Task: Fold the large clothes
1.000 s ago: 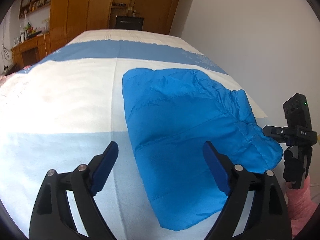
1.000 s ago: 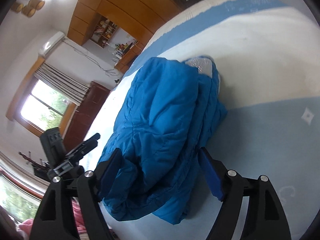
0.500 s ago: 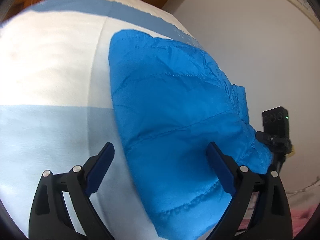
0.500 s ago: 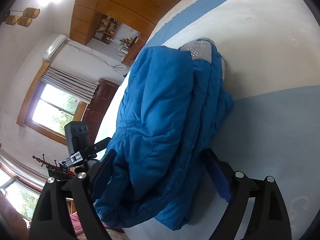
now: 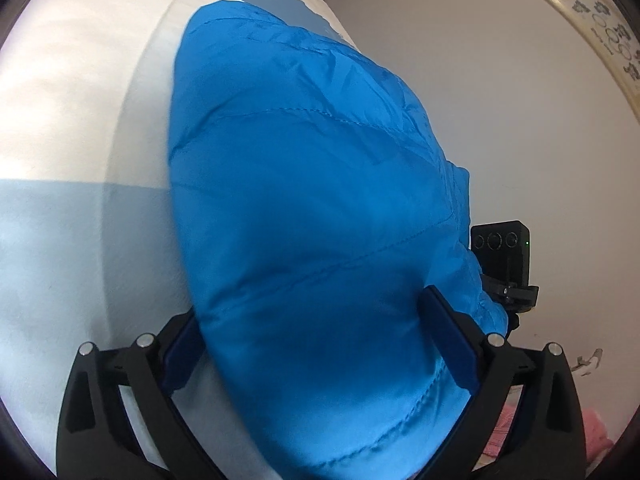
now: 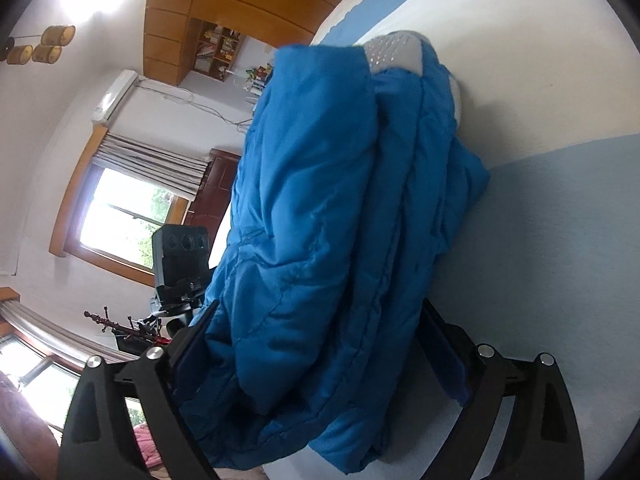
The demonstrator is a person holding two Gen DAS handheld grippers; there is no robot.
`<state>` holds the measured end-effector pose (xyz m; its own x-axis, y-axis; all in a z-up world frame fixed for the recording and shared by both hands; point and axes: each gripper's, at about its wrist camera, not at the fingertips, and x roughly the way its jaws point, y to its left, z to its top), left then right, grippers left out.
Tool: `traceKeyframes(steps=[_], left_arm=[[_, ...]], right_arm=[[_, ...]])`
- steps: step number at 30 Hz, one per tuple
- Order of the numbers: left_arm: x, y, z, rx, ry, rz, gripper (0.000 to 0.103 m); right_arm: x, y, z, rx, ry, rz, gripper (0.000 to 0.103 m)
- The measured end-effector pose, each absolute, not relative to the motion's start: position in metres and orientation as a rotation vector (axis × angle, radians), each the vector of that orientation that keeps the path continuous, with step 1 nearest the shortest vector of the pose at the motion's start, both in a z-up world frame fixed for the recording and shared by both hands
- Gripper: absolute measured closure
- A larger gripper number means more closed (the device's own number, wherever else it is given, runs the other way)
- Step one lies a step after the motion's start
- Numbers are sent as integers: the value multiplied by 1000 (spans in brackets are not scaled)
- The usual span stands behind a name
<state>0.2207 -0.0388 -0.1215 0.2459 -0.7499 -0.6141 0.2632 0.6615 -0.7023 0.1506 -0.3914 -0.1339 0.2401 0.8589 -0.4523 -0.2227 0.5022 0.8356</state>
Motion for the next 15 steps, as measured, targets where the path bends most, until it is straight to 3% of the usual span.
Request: traceKeyframes(steps=[7,15], left_arm=[[219,-44,-122,-511,1079,-746,5],[209,-52,-115,-464,1015,-708,18]], right_arm=[[148,-372,-130,662,1048,827,14],[148,-378,-128,690,1013,825,41]])
